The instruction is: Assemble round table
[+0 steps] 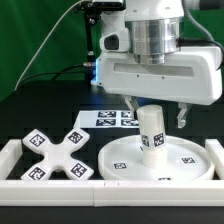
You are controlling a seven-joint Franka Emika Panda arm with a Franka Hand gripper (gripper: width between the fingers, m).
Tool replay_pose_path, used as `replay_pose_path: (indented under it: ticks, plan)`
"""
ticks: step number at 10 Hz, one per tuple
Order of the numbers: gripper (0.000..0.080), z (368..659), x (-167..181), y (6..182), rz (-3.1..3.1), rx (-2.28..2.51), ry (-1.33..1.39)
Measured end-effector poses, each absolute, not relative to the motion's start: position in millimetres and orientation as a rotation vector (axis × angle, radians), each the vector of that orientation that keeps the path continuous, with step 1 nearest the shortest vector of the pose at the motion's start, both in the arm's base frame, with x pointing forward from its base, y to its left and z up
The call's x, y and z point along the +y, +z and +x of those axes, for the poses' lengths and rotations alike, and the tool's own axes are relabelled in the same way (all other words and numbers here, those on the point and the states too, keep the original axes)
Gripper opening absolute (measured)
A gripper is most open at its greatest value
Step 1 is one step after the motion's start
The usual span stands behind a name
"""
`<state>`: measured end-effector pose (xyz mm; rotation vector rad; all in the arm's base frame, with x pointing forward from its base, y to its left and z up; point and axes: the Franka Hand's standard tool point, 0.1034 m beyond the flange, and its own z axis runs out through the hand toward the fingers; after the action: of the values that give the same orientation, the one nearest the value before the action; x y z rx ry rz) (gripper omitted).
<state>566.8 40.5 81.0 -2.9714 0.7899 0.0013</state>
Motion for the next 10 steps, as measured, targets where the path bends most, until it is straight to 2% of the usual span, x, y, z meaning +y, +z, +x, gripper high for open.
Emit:
replay_pose_path:
  ticks: [2, 5, 7, 8, 9, 10]
  plan:
    - [0.0649, 566.8, 38.6, 80.9, -3.028, 0.570, -0.006]
    - [0.0649, 570.1, 34.9, 83.3, -3.120, -0.138, -0.025]
    - [0.0649, 569.7, 31.8, 82.7, -3.114, -0.239, -0.024]
    - [0.0598, 569.7, 31.6, 82.6, -3.117, -0.200, -0.024]
    - [0.0598, 569.7, 31.4, 82.5, -3.118, -0.158, -0.023]
    - [0.0420, 569.6, 31.5, 82.5, -3.121, -0.056, -0.022]
